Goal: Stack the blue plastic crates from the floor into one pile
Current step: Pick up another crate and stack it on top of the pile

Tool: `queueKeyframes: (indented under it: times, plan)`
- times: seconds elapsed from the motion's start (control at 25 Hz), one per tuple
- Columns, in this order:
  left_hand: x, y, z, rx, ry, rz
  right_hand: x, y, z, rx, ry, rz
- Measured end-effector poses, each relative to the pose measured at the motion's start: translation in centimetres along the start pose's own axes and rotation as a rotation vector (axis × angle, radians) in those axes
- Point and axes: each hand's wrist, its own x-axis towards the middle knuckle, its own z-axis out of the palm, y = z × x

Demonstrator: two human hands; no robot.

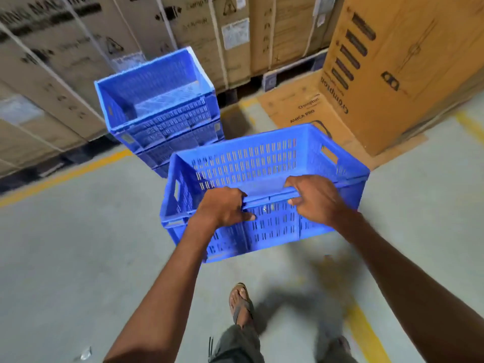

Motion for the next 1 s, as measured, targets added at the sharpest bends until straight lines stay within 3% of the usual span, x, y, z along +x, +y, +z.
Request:
queueKeyframes:
  times: [0.08, 0.16, 0.36, 0.76, 1.0]
  plan:
    - [-0.8, -3.3, -2.6, -0.066, -0.024, -0.033, 4.6, -3.7, -1.8, -0.082, 0.029, -0.104]
    - [-1.7, -6.4, -4.6, -0.109, 0.087, -0.073, 8.8, -6.4, -3.2, -0.150, -0.011, -0.181]
    - [-1.0, -12.4, -9.4, 0.080, 0.268, -0.097, 18.1, -7.0, -6.9, -0.317, -0.191, -0.251]
    - [8.3, -22.8, -16.2, 0.157, 0.474, -0.374, 38.6, -8.6, -8.8, -0.341, -0.106, -0.409]
    - [13.6, -33.7, -18.6, 0.224, 0.469, -0.412, 50.7, -12.2, -6.8, -0.369, -0.142, -0.430]
